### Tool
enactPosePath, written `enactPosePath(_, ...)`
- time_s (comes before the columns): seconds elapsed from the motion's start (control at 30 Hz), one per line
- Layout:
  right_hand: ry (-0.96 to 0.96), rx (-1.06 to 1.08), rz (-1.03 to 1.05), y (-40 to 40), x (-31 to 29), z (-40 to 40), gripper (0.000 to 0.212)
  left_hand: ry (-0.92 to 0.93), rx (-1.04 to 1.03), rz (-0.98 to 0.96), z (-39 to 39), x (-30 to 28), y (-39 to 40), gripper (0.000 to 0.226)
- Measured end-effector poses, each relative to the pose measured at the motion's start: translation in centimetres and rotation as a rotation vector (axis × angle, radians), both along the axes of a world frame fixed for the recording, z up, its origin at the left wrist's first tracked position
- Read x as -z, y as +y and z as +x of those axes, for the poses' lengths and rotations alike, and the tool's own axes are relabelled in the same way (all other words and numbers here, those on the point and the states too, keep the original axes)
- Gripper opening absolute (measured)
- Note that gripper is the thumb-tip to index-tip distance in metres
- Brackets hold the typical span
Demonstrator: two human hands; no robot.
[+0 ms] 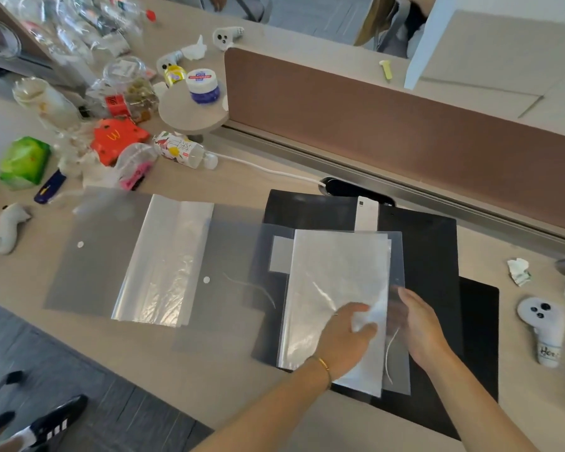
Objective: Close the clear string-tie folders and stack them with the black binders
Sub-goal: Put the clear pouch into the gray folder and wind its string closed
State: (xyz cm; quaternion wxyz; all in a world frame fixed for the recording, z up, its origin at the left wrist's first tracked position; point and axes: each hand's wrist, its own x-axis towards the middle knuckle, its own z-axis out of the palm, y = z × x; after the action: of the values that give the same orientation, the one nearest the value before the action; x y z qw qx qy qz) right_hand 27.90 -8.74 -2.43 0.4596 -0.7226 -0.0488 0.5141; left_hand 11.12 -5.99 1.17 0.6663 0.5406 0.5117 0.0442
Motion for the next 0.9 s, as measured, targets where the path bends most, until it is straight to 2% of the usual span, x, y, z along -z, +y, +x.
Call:
enactPosePath(0.07,-0.005,-0.014,-0.034,-0.1,0.4,0.4,0.031,-0.068,0.033,-0.066,-0.1,0.3,-0.5,0.032)
enactPosePath(0.13,-0.059,-0.048,-0.065,-0.2,0.4,0.5,0.034,-0.067,-0.098,-0.010,-1.3,1.0,-0.4,0.027)
enactPosePath(0.2,-0.153,-0.110,-0.101,0.0,0.1,0.4,0.039,0.156,-0.225,0.177,-3.0,2.3,0.2,0.033)
enactPosePath(0.27,-0.231,-0.171,-0.128,0.4,-0.3,0.1,0.047,0.345,-0.178,0.257,-4.5,3.3,0.6,0.046)
enactPosePath(0.3,-0.254,-0.185,-0.130,0.6,-0.1,0.0,0.054,0.322,-0.062,0.242,-5.0,3.3,0.4,0.048)
enactPosePath(0.37,-0.305,-0.197,-0.137,0.7,0.5,-0.2,0.071,0.124,0.170,0.127,-5.1,2.6,-0.3,0.039)
enactPosePath(0.4,-0.336,-0.202,-0.143,0.7,0.8,-0.3,0.078,0.035,0.208,0.059,-5.2,2.2,-0.6,0.032)
enactPosePath(0.47,-0.375,-0.212,-0.161,0.7,1.3,-0.4,0.088,-0.007,0.120,0.106,-6.5,1.6,-0.2,0.028)
enactPosePath(0.5,-0.396,-0.222,-0.167,0.8,1.3,-0.5,0.091,0.063,0.022,0.197,-7.5,1.5,0.7,0.030)
enactPosePath(0.57,-0.442,-0.232,-0.178,1.0,1.4,-0.5,0.086,0.290,-0.235,0.379,-10.5,2.3,3.1,0.035)
enactPosePath(0.63,-0.476,-0.239,-0.191,1.1,1.7,-0.4,0.070,0.535,-0.456,0.409,-14.2,3.6,5.1,0.042)
enactPosePath(0.7,-0.476,-0.240,-0.203,1.1,1.8,-0.2,0.055,0.729,-0.540,0.394,-17.6,4.8,6.5,0.052)
enactPosePath(0.9,-0.456,-0.222,-0.221,0.9,2.0,-0.1,0.031,0.826,-0.560,0.295,-21.4,6.1,7.8,0.059)
